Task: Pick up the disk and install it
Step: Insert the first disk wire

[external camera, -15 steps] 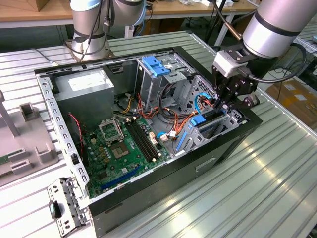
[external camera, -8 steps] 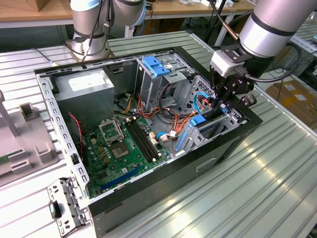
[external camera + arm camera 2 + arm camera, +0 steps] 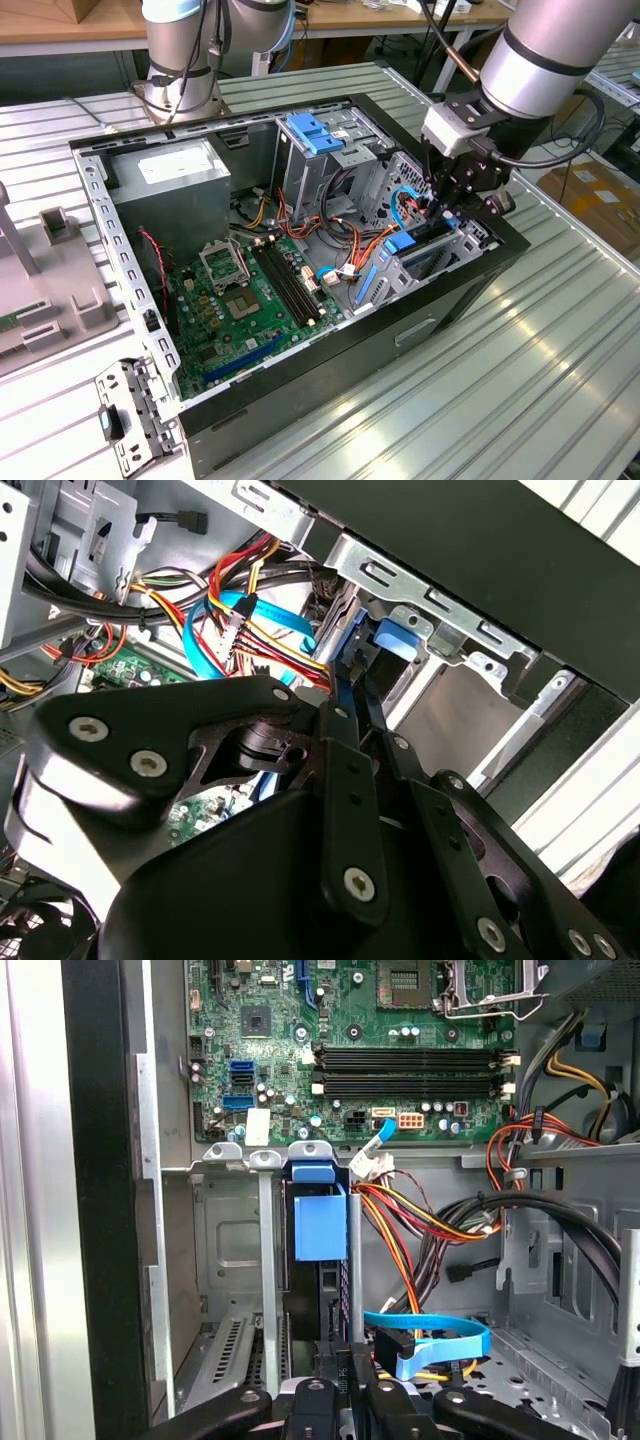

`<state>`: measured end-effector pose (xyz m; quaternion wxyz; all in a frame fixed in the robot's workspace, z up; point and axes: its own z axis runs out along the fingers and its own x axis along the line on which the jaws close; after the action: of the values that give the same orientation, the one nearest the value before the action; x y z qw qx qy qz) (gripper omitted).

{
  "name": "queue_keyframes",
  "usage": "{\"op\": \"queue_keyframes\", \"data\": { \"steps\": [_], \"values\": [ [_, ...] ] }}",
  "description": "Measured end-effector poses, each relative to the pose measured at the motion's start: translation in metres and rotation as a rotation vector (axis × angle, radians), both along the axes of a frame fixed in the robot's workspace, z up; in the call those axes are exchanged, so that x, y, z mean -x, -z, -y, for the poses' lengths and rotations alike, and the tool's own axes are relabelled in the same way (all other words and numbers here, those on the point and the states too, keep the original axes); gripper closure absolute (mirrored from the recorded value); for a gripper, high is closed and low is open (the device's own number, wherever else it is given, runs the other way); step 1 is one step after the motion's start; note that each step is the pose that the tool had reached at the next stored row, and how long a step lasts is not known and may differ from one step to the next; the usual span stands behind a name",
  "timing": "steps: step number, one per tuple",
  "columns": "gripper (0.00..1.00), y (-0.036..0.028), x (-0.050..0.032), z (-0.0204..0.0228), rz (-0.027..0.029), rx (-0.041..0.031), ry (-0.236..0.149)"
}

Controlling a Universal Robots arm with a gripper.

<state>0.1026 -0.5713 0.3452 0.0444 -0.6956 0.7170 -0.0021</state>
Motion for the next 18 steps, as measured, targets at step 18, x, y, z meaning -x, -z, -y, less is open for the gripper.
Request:
{"op": "queue_keyframes", "data": {
  "steps": [18],
  "values": [
    [0.82, 0.0051, 0.0008, 0.0003, -0.0001, -0.0002, 0.0]
  ]
}}
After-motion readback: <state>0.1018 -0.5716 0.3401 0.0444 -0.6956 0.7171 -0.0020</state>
